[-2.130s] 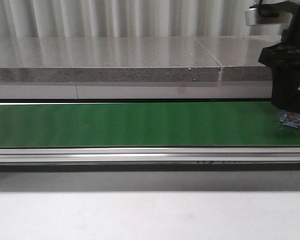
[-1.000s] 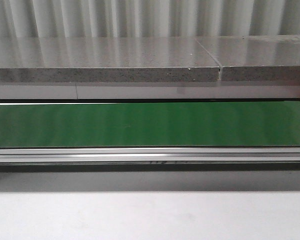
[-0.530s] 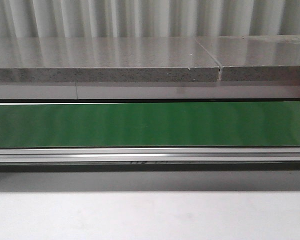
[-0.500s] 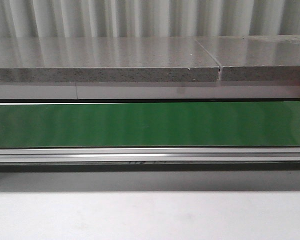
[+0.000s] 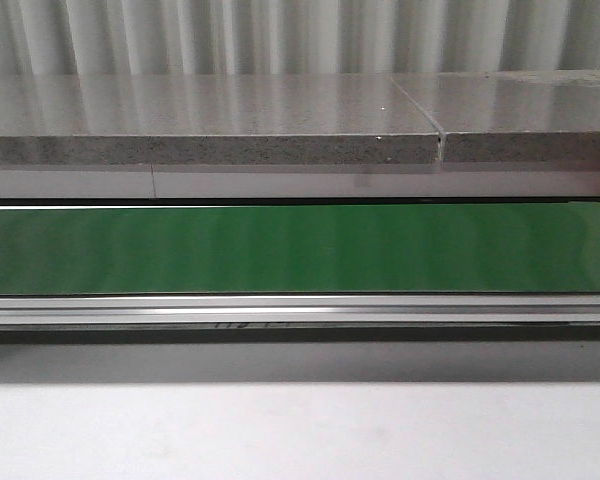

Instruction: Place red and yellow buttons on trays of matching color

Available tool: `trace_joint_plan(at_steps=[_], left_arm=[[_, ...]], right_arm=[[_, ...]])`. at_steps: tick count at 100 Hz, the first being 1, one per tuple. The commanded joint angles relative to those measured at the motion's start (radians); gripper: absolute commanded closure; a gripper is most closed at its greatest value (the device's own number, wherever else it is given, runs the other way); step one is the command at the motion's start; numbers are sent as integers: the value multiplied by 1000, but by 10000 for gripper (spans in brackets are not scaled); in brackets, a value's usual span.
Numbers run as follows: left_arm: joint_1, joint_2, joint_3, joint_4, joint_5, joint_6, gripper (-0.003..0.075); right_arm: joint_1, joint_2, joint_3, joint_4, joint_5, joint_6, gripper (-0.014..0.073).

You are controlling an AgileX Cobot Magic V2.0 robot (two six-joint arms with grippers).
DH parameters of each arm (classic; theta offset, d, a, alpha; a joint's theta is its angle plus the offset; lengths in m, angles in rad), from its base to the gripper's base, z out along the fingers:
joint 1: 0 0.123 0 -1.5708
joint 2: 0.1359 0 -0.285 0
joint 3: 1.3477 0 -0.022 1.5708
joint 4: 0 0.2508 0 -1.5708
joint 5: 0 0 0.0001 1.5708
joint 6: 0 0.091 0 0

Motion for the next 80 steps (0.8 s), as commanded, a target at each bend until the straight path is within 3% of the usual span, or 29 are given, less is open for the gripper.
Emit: trace_joint_plan(at_steps=[1,45,54,71,80], left_arm=[[-6,2,-27,-23,-64,2,740],[-6,2,-27,-23,-64,2,740],[-6,2,-27,-23,-64,2,740],[-6,2,-27,-23,-64,2,740],[-6,2,-27,-23,-64,2,740]], right_arm=[[-2,-45,3,8,-66,0,494],[-2,-32,58,20,-91,0,466],[-2,-32,58,23,-87,0,372],[-2,-32,58,55,-74,0,108],[-2,-40,58,55,-73,0,35]])
